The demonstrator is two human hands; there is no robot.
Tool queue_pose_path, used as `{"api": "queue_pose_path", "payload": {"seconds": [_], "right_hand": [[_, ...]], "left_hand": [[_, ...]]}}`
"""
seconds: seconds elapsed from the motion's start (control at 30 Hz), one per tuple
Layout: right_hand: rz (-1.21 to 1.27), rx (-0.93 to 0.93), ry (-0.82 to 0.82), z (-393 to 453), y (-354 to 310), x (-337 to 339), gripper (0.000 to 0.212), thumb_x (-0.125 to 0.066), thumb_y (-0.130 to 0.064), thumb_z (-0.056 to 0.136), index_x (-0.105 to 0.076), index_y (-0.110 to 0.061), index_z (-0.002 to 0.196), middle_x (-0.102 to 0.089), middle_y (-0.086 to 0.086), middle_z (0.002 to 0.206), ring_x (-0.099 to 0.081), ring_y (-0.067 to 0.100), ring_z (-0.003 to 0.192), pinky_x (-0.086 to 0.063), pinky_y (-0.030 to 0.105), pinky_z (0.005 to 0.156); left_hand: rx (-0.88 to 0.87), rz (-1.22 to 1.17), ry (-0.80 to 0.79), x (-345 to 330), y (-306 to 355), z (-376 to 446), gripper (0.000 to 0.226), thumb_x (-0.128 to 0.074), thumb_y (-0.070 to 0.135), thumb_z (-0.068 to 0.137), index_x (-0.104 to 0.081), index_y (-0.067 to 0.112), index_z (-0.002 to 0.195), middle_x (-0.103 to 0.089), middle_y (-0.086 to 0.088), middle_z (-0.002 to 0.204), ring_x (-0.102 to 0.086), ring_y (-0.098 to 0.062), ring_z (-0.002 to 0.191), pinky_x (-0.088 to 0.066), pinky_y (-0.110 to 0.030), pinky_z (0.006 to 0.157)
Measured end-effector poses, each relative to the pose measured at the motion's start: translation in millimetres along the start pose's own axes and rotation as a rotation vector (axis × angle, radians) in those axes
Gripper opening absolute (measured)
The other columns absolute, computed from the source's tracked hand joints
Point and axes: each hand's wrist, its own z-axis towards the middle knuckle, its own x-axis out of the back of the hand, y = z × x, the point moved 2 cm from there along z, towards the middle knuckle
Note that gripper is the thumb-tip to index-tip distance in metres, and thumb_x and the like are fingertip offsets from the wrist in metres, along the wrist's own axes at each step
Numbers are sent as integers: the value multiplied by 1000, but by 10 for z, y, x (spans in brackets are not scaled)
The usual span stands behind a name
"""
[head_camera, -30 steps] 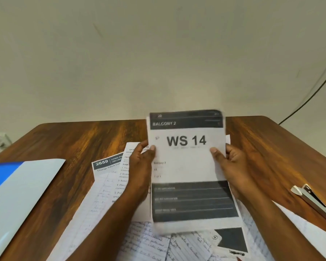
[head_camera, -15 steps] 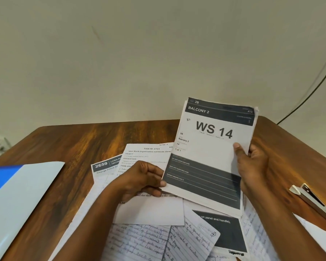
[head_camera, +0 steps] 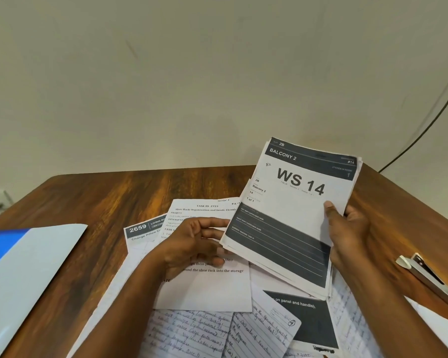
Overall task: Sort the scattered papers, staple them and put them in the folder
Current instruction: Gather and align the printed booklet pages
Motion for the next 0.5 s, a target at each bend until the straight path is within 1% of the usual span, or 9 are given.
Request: {"api": "queue_pose_path", "payload": {"seconds": [0.07,0.13,0.2,0.27,0.37,0.43,0.5], "right_hand": [[2,-10,6,8,10,8,31,-64,-19,102,-65,-9,131,-67,1,133,-63,14,97,-46,24,78],[6,-19,8,13,21,14,30,-65,-19,101,-66,-9,129,-68,1,131,-63,15,98,-45,24,77],[17,-30,6,12,31,12,28,-65,-19,101,-66,-9,128,-68,-1,127,-63,10,93,-47,25,79],[37,-43,4,7,41,10,27,-65,-19,101,-67,-10,126,-68,-4,122,-63,4,90,-49,30,83],[67,-49,12,-8,42,8,26,-65,-18,101,-67,-10,126,-68,-6,118,-63,2,90,-50,29,85],[72,-46,13,-25,34,5,24,-65,-18,101,-67,-12,125,-68,-6,117,-64,3,91,-51,28,84],[81,-42,18,-36,28,2,22,-64,-18,101,-67,-15,123,-69,-8,112,-64,2,90,-50,23,77]], "left_hand": [[-26,16,23,-26,13,13,56,-76,-17,81,-69,5,132,-73,-28,124,-77,-40,94,-67,-44,73],[-44,28,65,-69,23,27,58,-81,-12,77,-68,5,131,-75,-25,121,-78,-40,92,-67,-42,70],[-69,37,105,-109,26,38,55,-81,-12,78,-69,6,129,-76,-24,118,-77,-43,94,-66,-40,66],[-110,58,148,-157,21,53,53,-79,-14,80,-69,8,127,-77,-22,115,-77,-44,95,-66,-39,62],[-201,148,255,-232,-5,89,59,-82,-14,79,-70,16,128,-78,-19,108,-79,-36,88,-64,-35,56],[-261,235,344,-285,-26,114,64,-86,-10,77,-68,23,129,-78,-13,104,-79,-30,84,-64,-34,55],[-318,320,427,-334,-43,128,63,-89,-1,78,-67,29,129,-79,-4,100,-79,-24,82,-63,-31,56]]}}
